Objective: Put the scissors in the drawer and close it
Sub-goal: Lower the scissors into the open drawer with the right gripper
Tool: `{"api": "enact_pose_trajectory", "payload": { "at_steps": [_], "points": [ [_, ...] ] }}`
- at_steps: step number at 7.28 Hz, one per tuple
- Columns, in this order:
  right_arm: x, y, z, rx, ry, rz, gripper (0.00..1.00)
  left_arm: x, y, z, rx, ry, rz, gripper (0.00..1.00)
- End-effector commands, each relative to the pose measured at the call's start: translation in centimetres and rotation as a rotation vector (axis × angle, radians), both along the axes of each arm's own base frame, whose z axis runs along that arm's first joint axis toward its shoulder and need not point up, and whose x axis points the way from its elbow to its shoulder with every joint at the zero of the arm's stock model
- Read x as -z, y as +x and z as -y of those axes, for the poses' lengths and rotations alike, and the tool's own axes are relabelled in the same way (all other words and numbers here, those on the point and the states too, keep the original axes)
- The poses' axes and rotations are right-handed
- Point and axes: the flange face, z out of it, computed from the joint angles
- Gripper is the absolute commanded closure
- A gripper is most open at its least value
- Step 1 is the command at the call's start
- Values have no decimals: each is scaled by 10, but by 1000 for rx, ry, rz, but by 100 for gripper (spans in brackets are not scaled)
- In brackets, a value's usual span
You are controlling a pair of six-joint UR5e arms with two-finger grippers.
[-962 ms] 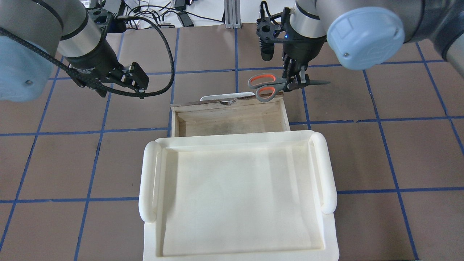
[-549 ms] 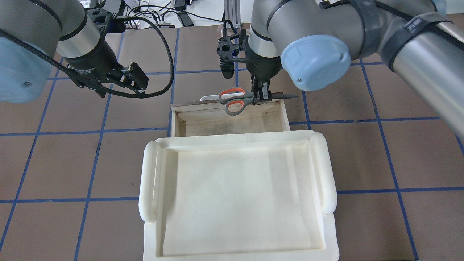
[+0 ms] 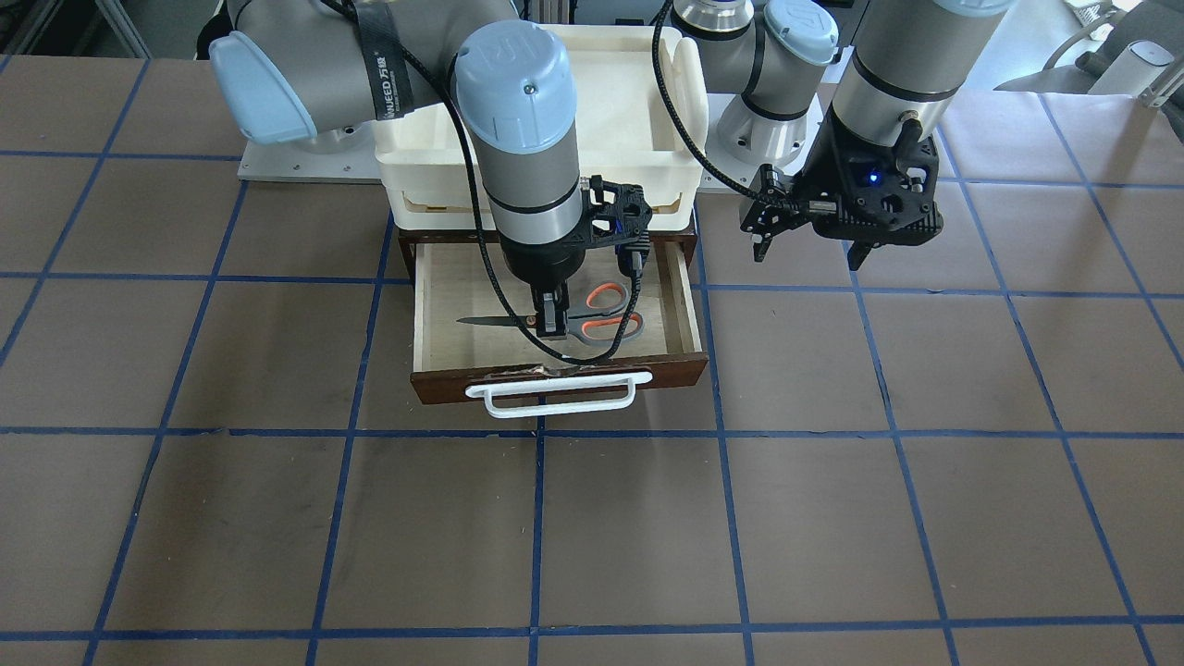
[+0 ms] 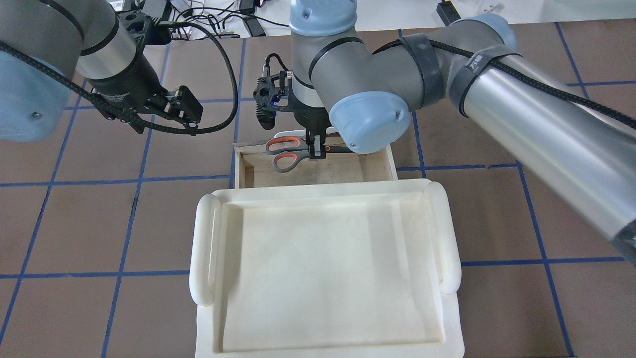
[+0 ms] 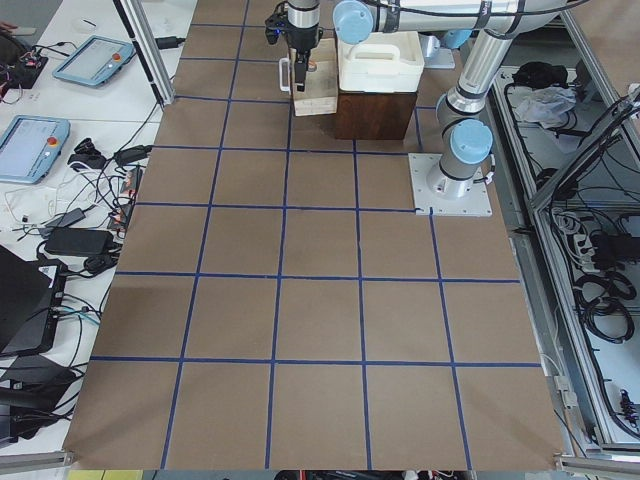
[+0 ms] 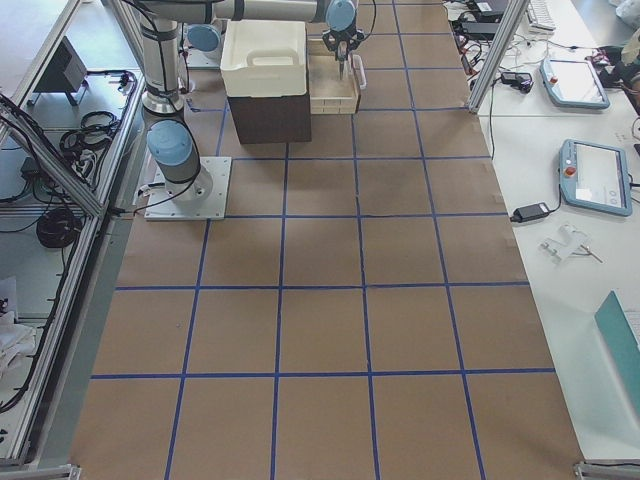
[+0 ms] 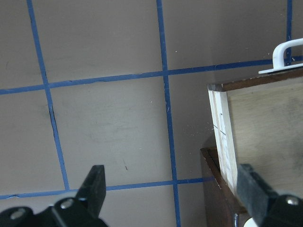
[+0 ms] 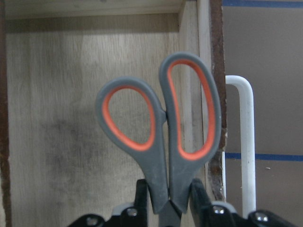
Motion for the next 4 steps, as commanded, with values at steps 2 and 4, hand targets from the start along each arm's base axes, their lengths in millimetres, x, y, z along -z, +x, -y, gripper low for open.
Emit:
{"api": "enact_pose_trajectory", "payload": {
  "at_steps": [2, 4],
  "points": [
    [17, 11, -7, -20, 26, -11, 100, 0, 0, -1, -2, 1, 0, 0],
    [23, 11, -10, -35, 33, -22, 100, -1, 1, -1, 1, -2, -1, 0]
  ]
}}
